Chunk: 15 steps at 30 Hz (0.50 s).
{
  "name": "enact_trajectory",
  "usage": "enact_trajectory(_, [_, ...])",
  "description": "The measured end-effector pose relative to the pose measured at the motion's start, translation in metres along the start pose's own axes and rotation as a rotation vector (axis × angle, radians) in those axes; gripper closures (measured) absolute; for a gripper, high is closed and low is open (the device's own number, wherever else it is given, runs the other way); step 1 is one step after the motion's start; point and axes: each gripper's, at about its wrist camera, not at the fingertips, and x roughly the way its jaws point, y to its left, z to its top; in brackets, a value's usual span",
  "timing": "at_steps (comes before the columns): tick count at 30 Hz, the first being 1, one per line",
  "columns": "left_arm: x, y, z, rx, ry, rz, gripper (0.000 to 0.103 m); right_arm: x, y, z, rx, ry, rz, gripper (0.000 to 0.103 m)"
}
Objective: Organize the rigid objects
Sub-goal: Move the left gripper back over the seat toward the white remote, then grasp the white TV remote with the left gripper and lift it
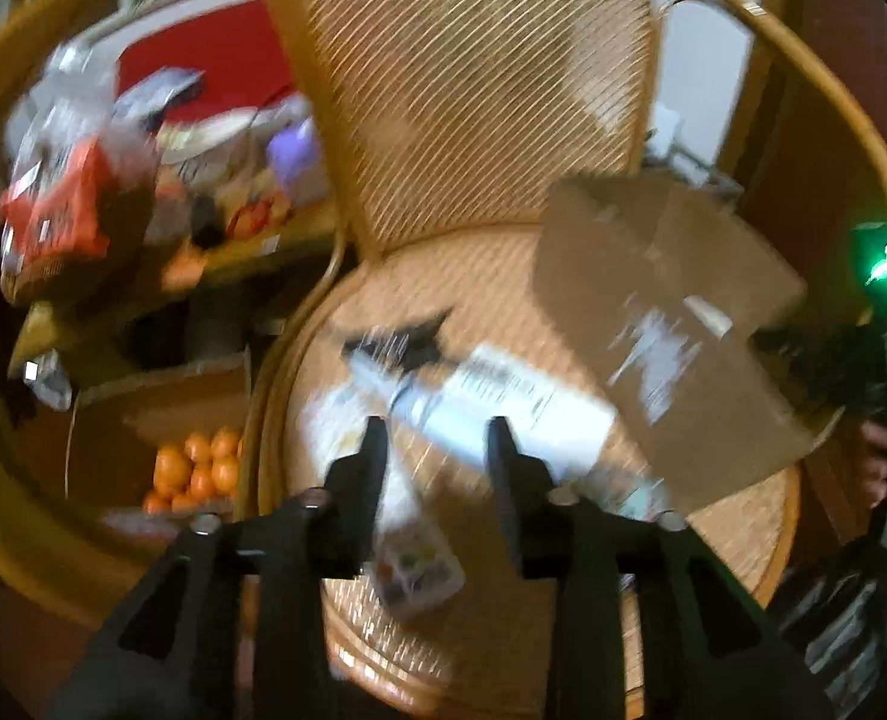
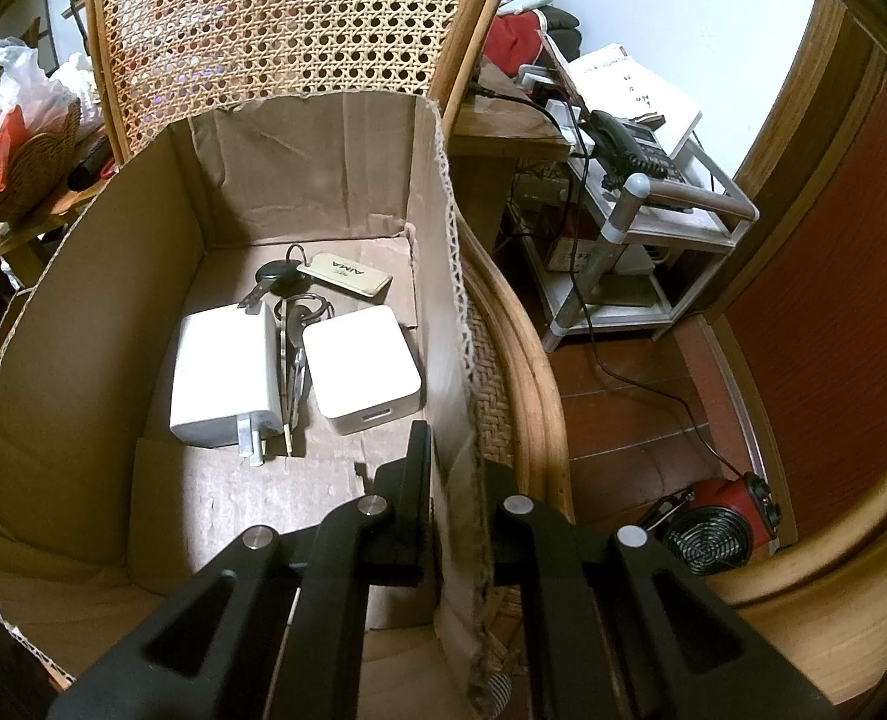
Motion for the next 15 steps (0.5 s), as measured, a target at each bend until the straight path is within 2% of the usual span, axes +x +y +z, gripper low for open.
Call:
enact_trajectory(2, [0.01,0.011,-0.015,-0.058,0.029,0.035,0.05,0.0,0.0,0.0,0.0,0.0,0.001,0.093])
enact_trajectory(5, [0.02,0.02,-0.026,-0.081,0.053,0.07,0.049,0.0,0.0,0.0,-0.001,0.0,0.001,0.093])
enact_trajectory(7, [0.027,0.019,-0.027,-0.074,0.07,0.056,0.048,0.0,0.0,0.0,0.001,0.0,0.001,0.093])
enact_trajectory(11, [0.048,0.014,-0.03,-0.049,0.118,0.073,0.046,0.0,0.0,0.0,0.0,0.0,0.0,0.093])
enact_trajectory(15, [0.065,0.016,-0.036,-0.084,0.153,0.051,0.044,0.0,0.0,0.0,-0.001,0.0,0.003,0.093])
